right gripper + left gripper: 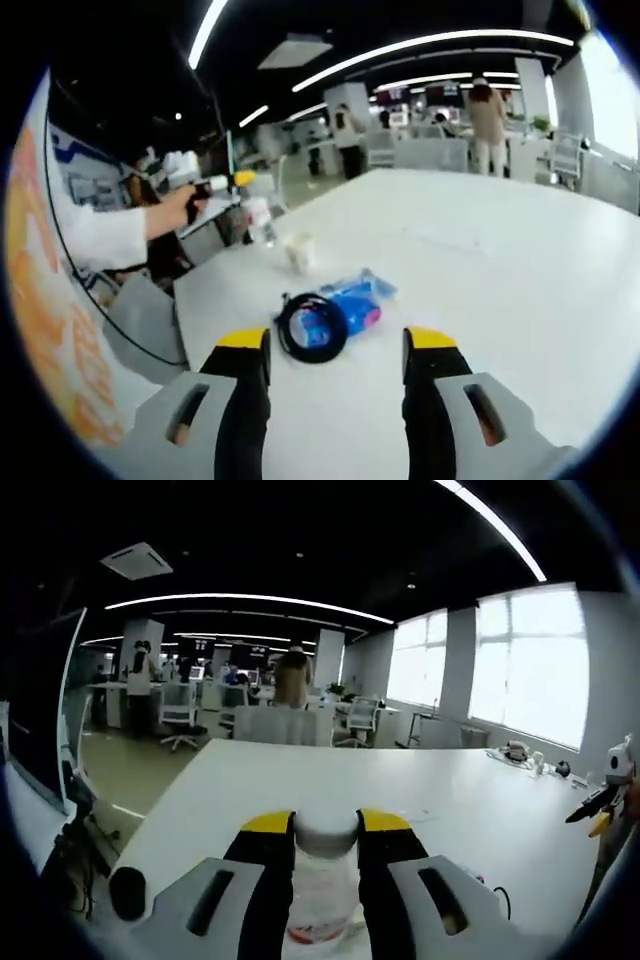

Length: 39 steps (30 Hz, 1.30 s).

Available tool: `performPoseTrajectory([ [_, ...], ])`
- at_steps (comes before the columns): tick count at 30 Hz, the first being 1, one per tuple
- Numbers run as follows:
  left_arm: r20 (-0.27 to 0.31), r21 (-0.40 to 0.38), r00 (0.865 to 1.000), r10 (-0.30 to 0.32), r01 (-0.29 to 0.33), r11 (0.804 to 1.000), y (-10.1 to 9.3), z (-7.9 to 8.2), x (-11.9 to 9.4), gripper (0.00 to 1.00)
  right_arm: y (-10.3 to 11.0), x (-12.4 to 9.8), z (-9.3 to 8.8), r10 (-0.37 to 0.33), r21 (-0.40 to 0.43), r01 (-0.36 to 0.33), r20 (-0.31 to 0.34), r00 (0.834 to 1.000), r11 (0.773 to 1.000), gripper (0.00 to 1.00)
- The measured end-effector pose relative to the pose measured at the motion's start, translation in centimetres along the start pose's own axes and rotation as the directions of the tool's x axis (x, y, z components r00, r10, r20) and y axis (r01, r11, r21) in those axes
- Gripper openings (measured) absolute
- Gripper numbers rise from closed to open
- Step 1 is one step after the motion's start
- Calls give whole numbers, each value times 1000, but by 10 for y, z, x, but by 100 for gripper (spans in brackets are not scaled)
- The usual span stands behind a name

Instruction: Arrange the tabletop items into an orderly group along one side of the table until the central work area is clear of visible clutter.

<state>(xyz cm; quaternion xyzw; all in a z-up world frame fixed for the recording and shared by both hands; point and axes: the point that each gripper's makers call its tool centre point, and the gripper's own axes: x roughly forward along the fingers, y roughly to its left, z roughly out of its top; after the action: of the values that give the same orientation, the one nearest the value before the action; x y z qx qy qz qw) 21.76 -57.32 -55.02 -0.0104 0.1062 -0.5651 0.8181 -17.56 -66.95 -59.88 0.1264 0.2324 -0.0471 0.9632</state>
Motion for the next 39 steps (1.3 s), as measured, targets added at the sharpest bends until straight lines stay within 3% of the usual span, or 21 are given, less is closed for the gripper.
performPoseTrajectory([
  [5,-29,43,999,-25,27,999,2,-12,15,21,-1,1,-1,-3,6,3,-8,1000,1000,51],
  [12,-31,-11,998,-54,54,998,13,-22,32,21,-4,4,-7,-5,28,6,-24,1000,1000,50],
  [26,-29,-49,995,-91,89,995,21,-38,36,21,-2,11,-14,4,40,-2,-48,999,999,49],
  [39,-97,-7,986,-139,139,990,16,-55,44,22,3,15,-22,22,45,-18,-73,997,999,49],
])
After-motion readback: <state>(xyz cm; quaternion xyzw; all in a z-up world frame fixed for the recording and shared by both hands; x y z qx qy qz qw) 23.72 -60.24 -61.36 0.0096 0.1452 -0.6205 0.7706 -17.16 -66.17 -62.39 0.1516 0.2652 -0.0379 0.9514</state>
